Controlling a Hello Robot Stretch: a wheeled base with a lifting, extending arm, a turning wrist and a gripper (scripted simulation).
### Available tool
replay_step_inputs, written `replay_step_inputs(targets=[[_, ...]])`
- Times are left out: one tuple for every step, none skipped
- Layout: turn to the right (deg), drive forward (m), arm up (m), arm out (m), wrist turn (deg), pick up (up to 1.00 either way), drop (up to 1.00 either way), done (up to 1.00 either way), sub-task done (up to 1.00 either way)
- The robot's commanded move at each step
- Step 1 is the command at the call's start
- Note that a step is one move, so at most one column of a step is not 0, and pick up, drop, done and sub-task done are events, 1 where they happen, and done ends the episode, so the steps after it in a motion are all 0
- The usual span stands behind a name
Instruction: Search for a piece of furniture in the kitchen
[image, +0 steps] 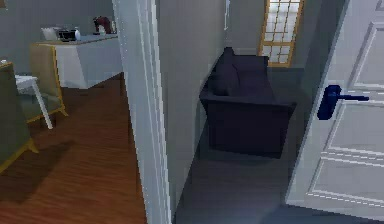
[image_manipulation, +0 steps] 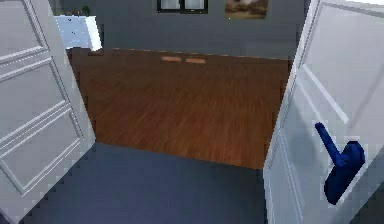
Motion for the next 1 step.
replay_step_inputs(targets=[[-9.0,0.0,0.0,0.0,0.0,0.0,0.0,0.0,0.0]])
